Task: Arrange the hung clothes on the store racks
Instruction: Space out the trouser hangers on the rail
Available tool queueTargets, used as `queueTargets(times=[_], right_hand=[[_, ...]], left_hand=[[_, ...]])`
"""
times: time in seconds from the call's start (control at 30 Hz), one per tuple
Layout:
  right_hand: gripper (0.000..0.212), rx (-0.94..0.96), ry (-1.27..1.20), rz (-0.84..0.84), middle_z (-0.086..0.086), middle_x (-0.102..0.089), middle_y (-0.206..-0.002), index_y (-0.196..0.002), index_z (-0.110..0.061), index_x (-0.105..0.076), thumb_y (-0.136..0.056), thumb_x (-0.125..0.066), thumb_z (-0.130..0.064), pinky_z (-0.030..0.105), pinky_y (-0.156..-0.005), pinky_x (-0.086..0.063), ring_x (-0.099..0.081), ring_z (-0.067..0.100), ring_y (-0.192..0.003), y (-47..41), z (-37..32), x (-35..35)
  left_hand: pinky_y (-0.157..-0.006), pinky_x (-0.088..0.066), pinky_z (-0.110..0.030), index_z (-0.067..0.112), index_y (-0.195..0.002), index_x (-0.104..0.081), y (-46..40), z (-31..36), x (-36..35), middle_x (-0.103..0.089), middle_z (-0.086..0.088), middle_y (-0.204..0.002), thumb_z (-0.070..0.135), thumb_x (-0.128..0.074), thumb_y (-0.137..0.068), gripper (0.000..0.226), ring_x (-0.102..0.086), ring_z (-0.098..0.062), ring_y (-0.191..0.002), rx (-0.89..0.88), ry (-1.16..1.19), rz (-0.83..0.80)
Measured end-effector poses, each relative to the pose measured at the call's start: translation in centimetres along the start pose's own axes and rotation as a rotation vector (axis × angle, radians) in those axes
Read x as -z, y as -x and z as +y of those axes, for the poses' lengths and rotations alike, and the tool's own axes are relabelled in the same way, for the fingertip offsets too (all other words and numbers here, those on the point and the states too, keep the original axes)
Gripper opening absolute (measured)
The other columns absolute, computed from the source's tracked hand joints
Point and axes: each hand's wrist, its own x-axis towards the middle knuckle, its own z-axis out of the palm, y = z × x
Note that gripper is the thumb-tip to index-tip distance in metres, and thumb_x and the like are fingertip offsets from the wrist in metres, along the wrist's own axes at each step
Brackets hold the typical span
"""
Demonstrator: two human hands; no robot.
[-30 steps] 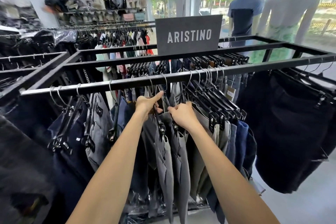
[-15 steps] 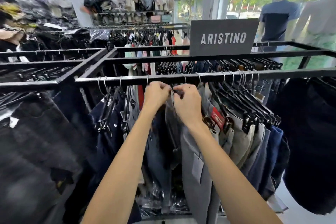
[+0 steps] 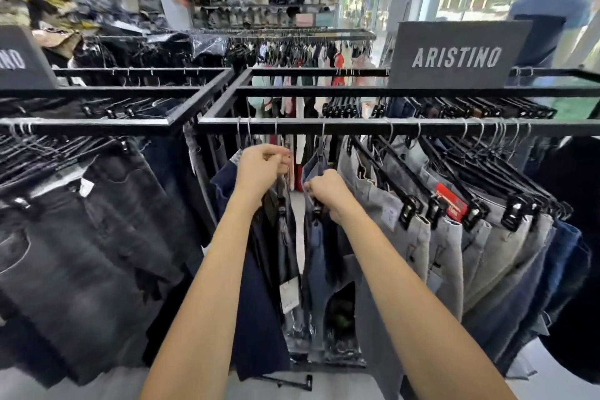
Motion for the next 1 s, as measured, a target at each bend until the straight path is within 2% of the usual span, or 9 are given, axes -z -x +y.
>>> queueTargets(times=[0.07, 0.13, 0.3, 0.4, 0.53, 0.63, 0.73, 0.87, 1.0], right_hand=[[0.028, -0.028, -0.032, 0.000, 0.021, -0.067, -0.118, -0.115, 0.008, -0.058, -0.091, -0.049, -0.001, 0.033, -0.068, -0.041, -0.066, 0.030, -0.100, -0.6, 0.1, -0.4], [0.034, -0.036, 0.016, 0.009, 0.016, -0.065, -0.119, -0.123, 0.006, -0.059, -0.090, -0.054, -0.001, 0.036, -0.077, -0.047, -0.063, 0.033, -0.114, -0.7, 0.0, -0.8], [0.056, -0.028, 0.060, 0.034, 0.012, -0.059, -0.130, -0.141, 0.003, -0.042, -0.090, -0.062, -0.004, 0.040, -0.090, -0.048, -0.059, 0.031, -0.118, -0.8, -0.2, -1.9], [0.056, -0.011, 0.130, 0.064, 0.012, -0.058, -0.133, -0.142, -0.001, -0.039, -0.093, -0.065, -0.009, 0.039, -0.094, -0.048, -0.056, 0.032, -0.122, -0.5, -0.1, -1.9], [0.046, 0.030, 0.182, 0.121, 0.019, -0.062, -0.125, -0.134, -0.006, -0.046, -0.092, -0.063, -0.012, 0.041, -0.081, -0.048, -0.059, 0.030, -0.104, -0.8, 0.7, -1.9], [0.042, 0.037, 0.180, 0.134, 0.019, -0.064, -0.120, -0.132, -0.010, -0.047, -0.092, -0.059, -0.012, 0.041, -0.072, -0.046, -0.058, 0.029, -0.091, -1.2, 1.1, -2.1], [0.058, 0.055, 0.272, 0.165, 0.018, -0.056, -0.134, -0.149, -0.010, -0.035, -0.093, -0.049, -0.008, 0.038, -0.078, -0.048, -0.057, 0.030, -0.107, 0.0, 0.7, -2.6], [0.048, 0.501, 0.497, 0.582, 0.011, -0.049, -0.138, -0.143, -0.007, -0.046, -0.097, -0.055, -0.017, 0.036, -0.109, -0.033, -0.039, 0.026, -0.131, 2.7, -0.6, -3.4], [0.042, 0.705, 0.428, 0.473, 0.010, -0.054, -0.125, -0.129, -0.004, -0.057, -0.096, -0.061, -0.030, 0.022, -0.101, -0.033, -0.046, 0.022, -0.121, 4.9, -2.8, -6.5]], left_hand=[[-0.088, -0.058, -0.034, 0.007, -0.097, -0.072, -1.1, -0.6, 1.8, -0.072, -0.005, -0.088, -0.005, -0.048, -0.094, 0.027, -0.071, -0.022, -0.092, 0.024, -0.018, 0.019], [-0.090, -0.057, -0.036, 0.018, -0.091, -0.073, -1.9, -1.0, 3.3, -0.073, -0.002, -0.087, -0.002, -0.054, -0.091, 0.027, -0.071, -0.020, -0.091, 0.026, -0.070, 0.034], [-0.090, -0.046, -0.020, 0.018, -0.102, -0.075, -2.0, -1.1, 4.3, -0.071, 0.003, -0.100, 0.012, -0.067, -0.088, 0.016, -0.063, -0.010, -0.095, -0.098, -0.370, 0.105], [-0.093, -0.047, -0.034, 0.013, -0.118, -0.061, -2.6, -2.4, 4.7, -0.057, -0.005, -0.120, 0.027, -0.077, -0.082, 0.042, -0.058, -0.021, -0.103, 0.010, -0.484, 0.070], [-0.067, -0.044, -0.026, 0.008, -0.127, -0.043, -2.5, -4.4, 5.1, -0.055, -0.005, -0.105, 0.024, -0.078, -0.082, 0.060, -0.053, -0.013, -0.072, 0.272, -0.133, -0.042], [-0.066, -0.047, -0.026, 0.006, -0.105, -0.062, -2.7, -5.1, 5.6, -0.065, -0.007, -0.082, 0.020, -0.078, -0.081, 0.032, -0.058, -0.019, -0.072, 0.296, 0.019, -0.109], [-0.068, -0.047, -0.025, -0.001, -0.096, -0.071, -2.7, -5.3, 5.9, -0.070, -0.010, -0.081, 0.013, -0.077, -0.081, 0.021, -0.061, -0.016, -0.065, 0.346, 0.223, -0.168], [-0.068, -0.053, -0.027, 0.001, -0.108, -0.063, -2.9, -5.1, 6.1, -0.072, -0.020, -0.095, 0.017, -0.065, -0.092, 0.022, -0.072, -0.022, -0.073, 0.457, 0.513, -0.252], [-0.053, -0.056, -0.024, 0.006, -0.092, -0.062, -2.5, -4.3, 5.9, -0.074, -0.011, -0.079, 0.016, -0.049, -0.102, 0.019, -0.073, -0.018, -0.065, 0.517, 0.639, -0.261]])
